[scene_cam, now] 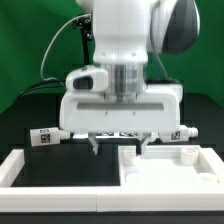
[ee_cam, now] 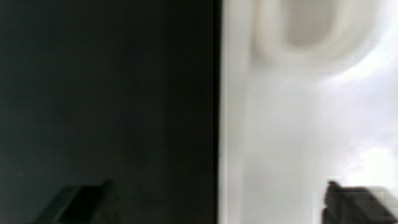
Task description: Assemble one leg
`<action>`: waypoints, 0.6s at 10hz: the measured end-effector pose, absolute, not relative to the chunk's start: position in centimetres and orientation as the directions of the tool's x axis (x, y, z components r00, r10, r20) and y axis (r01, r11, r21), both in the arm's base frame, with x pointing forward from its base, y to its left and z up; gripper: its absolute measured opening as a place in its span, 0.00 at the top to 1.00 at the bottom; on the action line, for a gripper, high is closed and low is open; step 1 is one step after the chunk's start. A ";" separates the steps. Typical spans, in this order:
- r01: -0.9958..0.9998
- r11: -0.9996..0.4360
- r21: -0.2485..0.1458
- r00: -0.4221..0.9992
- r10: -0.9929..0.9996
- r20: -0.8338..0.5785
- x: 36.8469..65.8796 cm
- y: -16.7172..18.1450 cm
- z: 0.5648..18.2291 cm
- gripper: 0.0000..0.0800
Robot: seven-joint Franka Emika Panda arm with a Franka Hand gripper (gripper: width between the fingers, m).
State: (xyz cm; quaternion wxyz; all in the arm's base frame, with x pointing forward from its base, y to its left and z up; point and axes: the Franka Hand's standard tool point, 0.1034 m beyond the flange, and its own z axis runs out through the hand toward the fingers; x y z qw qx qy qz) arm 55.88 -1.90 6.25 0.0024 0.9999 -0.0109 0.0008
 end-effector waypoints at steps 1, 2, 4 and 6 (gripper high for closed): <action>-0.030 -1.000 -0.006 0.999 -0.030 0.016 55.1 -0.9 8.2 0.21; -0.039 -0.999 -0.001 0.999 -0.039 0.016 54.6 0.1 8.7 0.19; -0.043 -0.999 0.008 0.999 -0.043 0.016 54.5 -0.1 7.7 0.19; -0.043 -0.999 0.008 0.999 -0.042 0.016 54.5 0.0 7.7 0.19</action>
Offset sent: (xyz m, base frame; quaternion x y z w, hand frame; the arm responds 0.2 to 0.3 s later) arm 0.0000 0.0000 0.0000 0.0000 0.0000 0.0000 1.0000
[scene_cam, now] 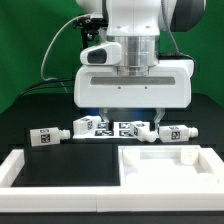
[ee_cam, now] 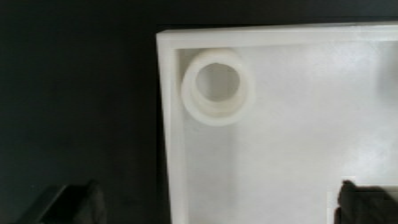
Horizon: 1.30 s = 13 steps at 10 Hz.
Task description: Assemble one leg
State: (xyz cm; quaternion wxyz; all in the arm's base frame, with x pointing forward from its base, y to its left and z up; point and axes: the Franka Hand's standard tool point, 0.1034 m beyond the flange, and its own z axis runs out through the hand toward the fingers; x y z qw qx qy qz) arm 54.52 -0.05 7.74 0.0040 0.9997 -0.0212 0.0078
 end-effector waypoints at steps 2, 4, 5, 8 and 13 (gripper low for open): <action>-0.043 -0.999 0.008 0.999 -0.042 0.015 54.5 -0.1 7.7 0.19; -0.052 -0.999 0.005 0.999 -0.051 0.014 54.4 -0.3 7.7 0.19; -0.096 -0.995 -0.009 0.995 -0.096 -0.004 53.4 -1.5 8.1 0.19; -0.275 -0.960 -0.050 0.951 -0.264 -0.159 49.8 -6.7 8.9 0.19; -0.299 -0.953 -0.055 0.941 -0.285 -0.180 49.7 -7.2 8.7 0.19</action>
Offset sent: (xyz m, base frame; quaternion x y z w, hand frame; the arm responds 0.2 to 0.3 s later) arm 0.0000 0.0000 0.0000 0.0000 0.0000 0.0000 1.0000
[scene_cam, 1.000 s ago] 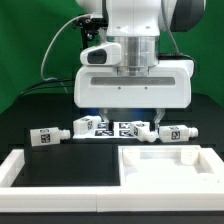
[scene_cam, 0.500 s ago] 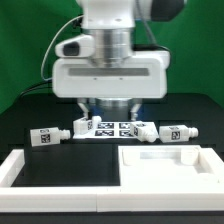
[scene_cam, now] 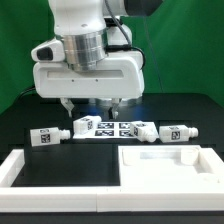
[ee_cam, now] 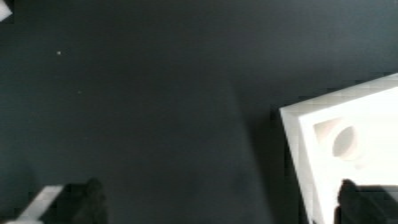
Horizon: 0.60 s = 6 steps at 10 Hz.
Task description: Assemble one leg
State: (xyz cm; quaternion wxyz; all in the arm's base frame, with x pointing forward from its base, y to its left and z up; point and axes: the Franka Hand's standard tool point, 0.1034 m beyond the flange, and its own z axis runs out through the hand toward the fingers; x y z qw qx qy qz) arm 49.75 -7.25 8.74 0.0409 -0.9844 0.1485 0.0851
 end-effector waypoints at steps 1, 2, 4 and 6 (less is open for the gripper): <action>-0.347 -0.935 -0.069 0.918 -0.323 -0.230 48.7 -7.9 8.5 0.19; -0.386 -0.919 -0.076 0.892 -0.352 -0.284 47.2 -8.7 8.3 0.19; -0.439 -0.894 -0.087 0.854 -0.385 -0.350 43.6 -8.7 7.7 0.19; -0.442 -0.892 -0.088 0.846 -0.383 -0.370 43.3 -8.4 7.8 0.19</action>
Offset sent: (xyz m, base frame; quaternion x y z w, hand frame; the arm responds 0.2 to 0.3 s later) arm -0.0816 0.0032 -0.0052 -0.0030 -0.0599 0.0394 0.9974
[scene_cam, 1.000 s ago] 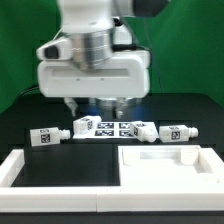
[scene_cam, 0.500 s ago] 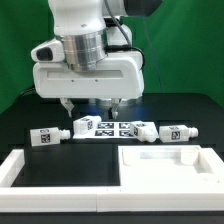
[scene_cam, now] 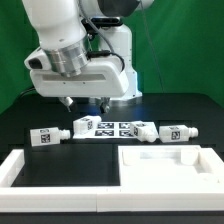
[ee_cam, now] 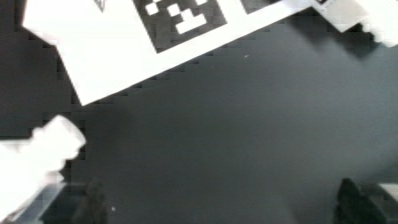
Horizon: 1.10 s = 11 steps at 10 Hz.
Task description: Assemble one leg
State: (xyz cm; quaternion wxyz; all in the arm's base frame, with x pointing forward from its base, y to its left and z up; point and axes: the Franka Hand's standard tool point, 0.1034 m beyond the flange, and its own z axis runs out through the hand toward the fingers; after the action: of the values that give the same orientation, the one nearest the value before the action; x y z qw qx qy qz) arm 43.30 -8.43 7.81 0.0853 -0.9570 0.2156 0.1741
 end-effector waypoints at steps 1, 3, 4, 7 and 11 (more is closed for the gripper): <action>-0.443 -0.892 -0.088 0.842 -0.381 -0.382 43.1 -8.4 7.7 0.19; -0.503 -0.860 -0.089 0.724 -0.363 -0.586 41.3 -9.7 7.2 0.19; -0.533 -0.842 -0.081 0.649 -0.346 -0.677 40.1 -10.9 6.7 0.19; -0.551 -0.832 -0.067 0.533 -0.290 -0.795 38.8 -11.7 5.9 0.19; -0.576 -0.816 -0.045 0.484 -0.295 -0.824 36.9 -11.6 4.9 0.19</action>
Offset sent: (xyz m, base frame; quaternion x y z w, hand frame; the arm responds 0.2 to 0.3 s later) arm -0.0385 -0.0316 -0.0114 0.0778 -0.2900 0.1007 0.9485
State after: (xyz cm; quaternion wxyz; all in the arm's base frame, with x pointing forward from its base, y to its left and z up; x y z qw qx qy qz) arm 36.87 -11.62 4.85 0.1601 -0.8463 0.2572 0.4383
